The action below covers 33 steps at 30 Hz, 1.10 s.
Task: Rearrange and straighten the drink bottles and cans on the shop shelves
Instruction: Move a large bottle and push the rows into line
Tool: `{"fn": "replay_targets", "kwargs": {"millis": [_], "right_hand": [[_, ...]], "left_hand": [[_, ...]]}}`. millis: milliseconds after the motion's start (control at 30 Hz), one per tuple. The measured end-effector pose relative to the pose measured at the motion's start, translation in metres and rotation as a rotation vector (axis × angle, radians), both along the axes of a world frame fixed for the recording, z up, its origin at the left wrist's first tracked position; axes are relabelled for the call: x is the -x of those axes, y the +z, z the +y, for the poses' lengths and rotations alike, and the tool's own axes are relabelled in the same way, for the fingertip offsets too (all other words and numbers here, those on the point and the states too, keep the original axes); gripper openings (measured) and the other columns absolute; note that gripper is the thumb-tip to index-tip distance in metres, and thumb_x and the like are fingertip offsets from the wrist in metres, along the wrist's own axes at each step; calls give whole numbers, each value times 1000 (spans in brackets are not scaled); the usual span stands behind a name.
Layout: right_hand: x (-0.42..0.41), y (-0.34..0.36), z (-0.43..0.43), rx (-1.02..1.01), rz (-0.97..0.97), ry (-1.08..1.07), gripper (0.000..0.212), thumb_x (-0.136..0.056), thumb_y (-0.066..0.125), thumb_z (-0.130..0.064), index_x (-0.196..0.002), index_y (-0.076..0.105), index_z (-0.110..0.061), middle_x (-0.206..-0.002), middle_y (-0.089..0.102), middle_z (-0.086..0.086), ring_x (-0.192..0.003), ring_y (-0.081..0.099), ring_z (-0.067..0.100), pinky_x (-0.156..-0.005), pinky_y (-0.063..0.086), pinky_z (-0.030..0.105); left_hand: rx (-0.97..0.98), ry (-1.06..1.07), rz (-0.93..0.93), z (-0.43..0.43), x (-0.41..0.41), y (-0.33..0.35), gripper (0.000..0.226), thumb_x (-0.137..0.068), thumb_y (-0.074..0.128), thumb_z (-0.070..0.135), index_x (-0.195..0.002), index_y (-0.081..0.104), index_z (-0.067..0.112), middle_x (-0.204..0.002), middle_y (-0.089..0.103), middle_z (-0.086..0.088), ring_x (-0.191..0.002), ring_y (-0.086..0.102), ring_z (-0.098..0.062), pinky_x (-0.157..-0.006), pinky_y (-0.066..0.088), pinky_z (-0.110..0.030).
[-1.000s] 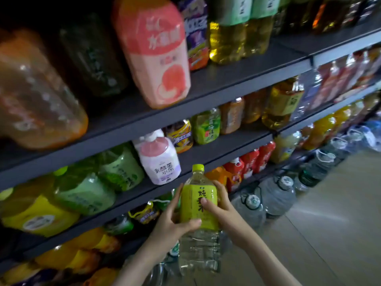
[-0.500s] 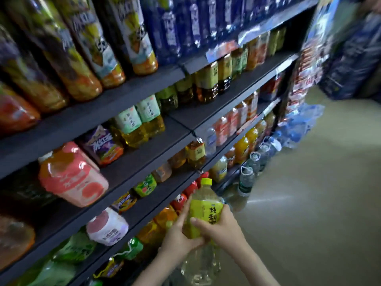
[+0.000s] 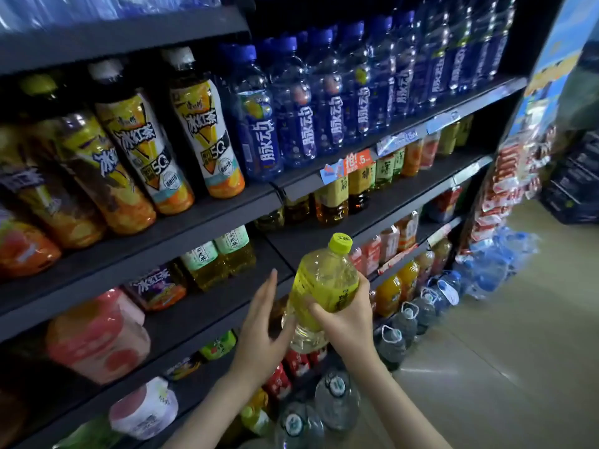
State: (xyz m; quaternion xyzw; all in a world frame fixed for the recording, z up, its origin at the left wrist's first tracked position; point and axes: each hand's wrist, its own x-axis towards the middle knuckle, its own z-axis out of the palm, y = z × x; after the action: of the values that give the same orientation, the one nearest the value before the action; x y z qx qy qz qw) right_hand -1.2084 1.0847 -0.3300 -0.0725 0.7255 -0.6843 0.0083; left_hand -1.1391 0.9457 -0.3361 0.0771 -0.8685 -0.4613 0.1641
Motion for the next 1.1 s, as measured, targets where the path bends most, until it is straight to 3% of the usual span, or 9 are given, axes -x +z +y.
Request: {"fn": "replay_targets", "kwargs": {"millis": [133,200,333,433,533,667,867,967,1100], "right_hand": [[53,-11,-32,14,118,25,82,-63,88,-19,-126,36,-26,-114,49,-15,-104,49,-14,-83,41,5],[76,-20,-41,31,170,51,82,-64,88,-18,-127,36,-22,-112,47,-15,-102,47,-18,-81,38,0],[113,-41,-58,79,244,81,83,-66,87,-14,-129,34,-21,-115,47,-13,-102,47,-20,-82,37,-1],[136,-52,-71,66,266,120,82,-68,86,-16,-132,35,-21,-115,47,-10,-99,45,-24,-79,36,-4],[159,-58,-86,24,303,174,85,-71,84,-19,-139,33,-16,-123,45,-7,-99,46,-11,-79,32,-5],[188,-58,-113,-30,364,281,92,-70,84,-22,-142,28,-12,-128,40,-2,-119,40,9,-95,33,16],[215,-89,-132,-131,463,341,89,-65,88,-17,-134,32,-7,-120,43,2,-110,42,13,-96,44,32],[222,-93,-138,-167,449,341,83,-70,86,-20,-132,33,-5,-121,45,5,-108,43,11,-86,40,21],[240,-87,-149,-202,434,365,79,-70,85,-17,-127,34,1,-121,47,14,-108,44,16,-83,35,15]], "left_hand": [[333,356,122,-35,42,-22,91,-89,63,21,-145,-1,55,-158,9,-3,-145,9,-19,-110,32,-46],[503,483,126,-56,61,-40,91,-86,67,19,-151,5,40,-157,6,-16,-144,9,-34,-111,28,-52],[725,669,85,-88,89,-59,85,-81,72,23,-151,24,18,-152,7,-26,-139,13,-47,-110,18,-60],[737,764,76,-104,104,-68,94,-77,77,25,-152,20,22,-152,6,-25,-139,9,-48,-106,18,-68],[710,842,52,-115,116,-78,106,-74,80,29,-151,8,28,-154,-1,-21,-141,3,-47,-105,15,-69],[691,877,38,-121,129,-89,111,-77,78,31,-149,-5,33,-155,-12,-13,-142,-2,-48,-106,16,-68],[722,942,56,-123,147,-97,110,-70,77,50,-152,8,24,-153,-2,-21,-137,5,-56,-103,21,-69],[732,977,67,-123,155,-98,115,-71,72,59,-153,0,25,-153,-3,-25,-136,2,-55,-100,23,-72],[705,993,48,-119,158,-100,120,-69,80,46,-152,-5,24,-153,-5,-24,-137,-3,-53,-99,22,-73]]}}
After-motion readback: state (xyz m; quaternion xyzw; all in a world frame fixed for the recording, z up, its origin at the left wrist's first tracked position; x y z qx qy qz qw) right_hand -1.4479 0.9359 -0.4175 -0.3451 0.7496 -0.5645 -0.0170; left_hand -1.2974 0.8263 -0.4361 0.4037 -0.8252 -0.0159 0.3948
